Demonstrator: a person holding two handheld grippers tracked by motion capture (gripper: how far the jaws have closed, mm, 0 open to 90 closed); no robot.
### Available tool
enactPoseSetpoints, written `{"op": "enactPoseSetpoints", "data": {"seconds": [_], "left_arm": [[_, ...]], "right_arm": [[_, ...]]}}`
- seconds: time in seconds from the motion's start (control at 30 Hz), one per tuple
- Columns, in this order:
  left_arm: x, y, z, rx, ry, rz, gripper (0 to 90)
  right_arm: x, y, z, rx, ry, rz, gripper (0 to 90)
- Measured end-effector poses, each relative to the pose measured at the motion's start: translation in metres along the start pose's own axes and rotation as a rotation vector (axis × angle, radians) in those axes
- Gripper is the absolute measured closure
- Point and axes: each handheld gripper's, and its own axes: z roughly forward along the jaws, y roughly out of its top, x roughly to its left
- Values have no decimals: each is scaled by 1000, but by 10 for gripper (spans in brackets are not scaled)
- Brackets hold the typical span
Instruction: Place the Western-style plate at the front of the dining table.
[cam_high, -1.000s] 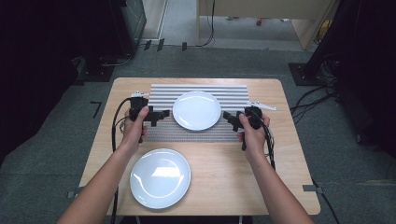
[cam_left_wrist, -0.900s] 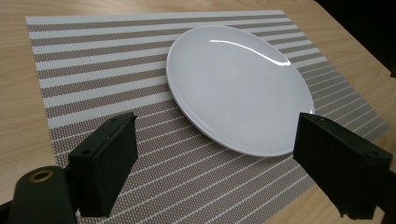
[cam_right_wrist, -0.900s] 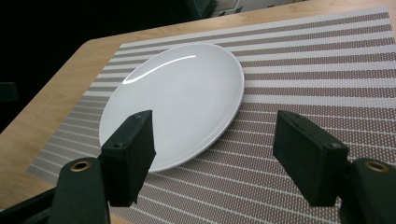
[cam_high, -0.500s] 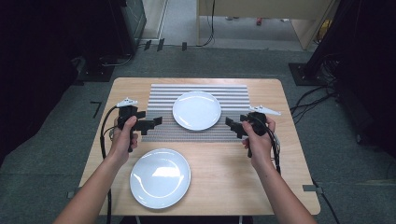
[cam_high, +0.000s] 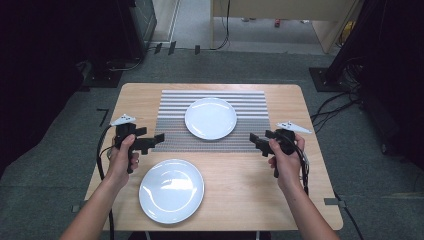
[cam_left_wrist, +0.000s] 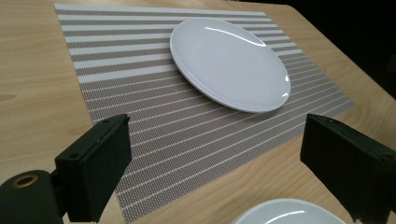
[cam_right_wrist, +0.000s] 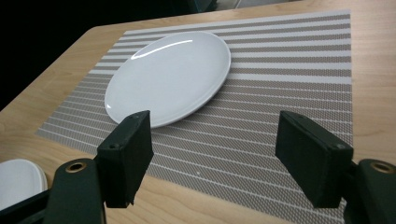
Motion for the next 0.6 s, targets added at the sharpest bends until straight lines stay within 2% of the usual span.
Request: {"op": "enactPoseSetpoints", "data": {"seconds": [0.17,0.43,0.6], "left_arm": [[4,-10,-11,-7,19,1,85],[9,-25,-27,-24,40,-7,85],[13,-34,-37,-36,34,-27,85]], "right_arm": [[-10,-10,-9,9,-16,4,274],[-22,-19,-25,-8,-36,11,274],[-28,-25,-33,-15,-57,11,264]]}}
